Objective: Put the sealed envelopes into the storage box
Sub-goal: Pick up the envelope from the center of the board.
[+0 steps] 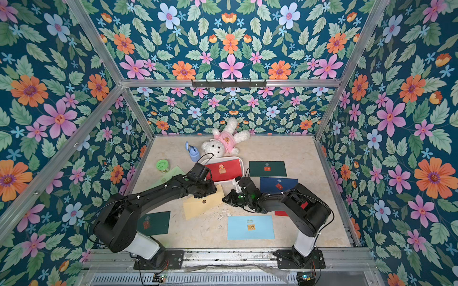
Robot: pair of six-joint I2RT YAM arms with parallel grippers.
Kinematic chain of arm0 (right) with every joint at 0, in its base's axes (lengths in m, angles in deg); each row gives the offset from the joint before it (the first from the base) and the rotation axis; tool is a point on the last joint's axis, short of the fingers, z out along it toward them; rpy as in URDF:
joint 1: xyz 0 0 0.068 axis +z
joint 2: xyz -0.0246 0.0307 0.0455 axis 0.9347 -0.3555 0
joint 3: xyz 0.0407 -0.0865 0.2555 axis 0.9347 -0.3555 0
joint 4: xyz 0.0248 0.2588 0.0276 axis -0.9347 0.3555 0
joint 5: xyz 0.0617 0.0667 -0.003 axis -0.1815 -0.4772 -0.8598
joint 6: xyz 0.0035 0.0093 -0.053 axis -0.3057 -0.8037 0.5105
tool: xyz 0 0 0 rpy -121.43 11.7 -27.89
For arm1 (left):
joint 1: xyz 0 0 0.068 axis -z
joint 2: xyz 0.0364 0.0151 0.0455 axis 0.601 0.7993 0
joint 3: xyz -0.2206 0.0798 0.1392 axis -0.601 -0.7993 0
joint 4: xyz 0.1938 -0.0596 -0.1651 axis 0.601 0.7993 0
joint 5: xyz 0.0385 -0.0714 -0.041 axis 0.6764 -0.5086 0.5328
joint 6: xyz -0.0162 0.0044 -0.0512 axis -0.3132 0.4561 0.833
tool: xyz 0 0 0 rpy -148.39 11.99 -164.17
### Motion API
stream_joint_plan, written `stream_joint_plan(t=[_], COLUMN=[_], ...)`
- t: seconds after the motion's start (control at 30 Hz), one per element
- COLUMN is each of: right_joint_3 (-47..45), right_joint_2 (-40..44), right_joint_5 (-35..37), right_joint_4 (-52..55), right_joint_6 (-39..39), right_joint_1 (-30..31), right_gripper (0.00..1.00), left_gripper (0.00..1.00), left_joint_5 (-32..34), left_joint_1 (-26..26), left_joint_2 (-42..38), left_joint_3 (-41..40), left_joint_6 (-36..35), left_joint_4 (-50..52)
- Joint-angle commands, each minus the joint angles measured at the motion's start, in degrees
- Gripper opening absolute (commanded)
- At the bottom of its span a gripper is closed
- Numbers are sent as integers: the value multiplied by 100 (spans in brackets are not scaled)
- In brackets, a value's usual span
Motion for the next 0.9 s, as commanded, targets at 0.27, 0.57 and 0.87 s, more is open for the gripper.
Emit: stream_joint_plan(t=[0.27, 0.57, 0.87], right_joint_3=[424, 868, 1097], right_joint_2=[1283, 2110, 2698], right_joint_5=[671, 341, -278], right_joint_4=[2591, 3972, 4457], right_joint_6=[1644, 3136, 4230], right_joint_1=[-84, -808, -1215], right_gripper=[0, 0, 0], left_gripper=[58, 59, 60], left_joint_5=[-114, -1370, -2448], left_joint_1=[-146, -480, -499], left_joint_2=[-91, -3, -100], left_joint_3=[912, 936, 895], left_joint_6=[-3254, -4720, -5679], left_joint_4=[1528, 977, 174])
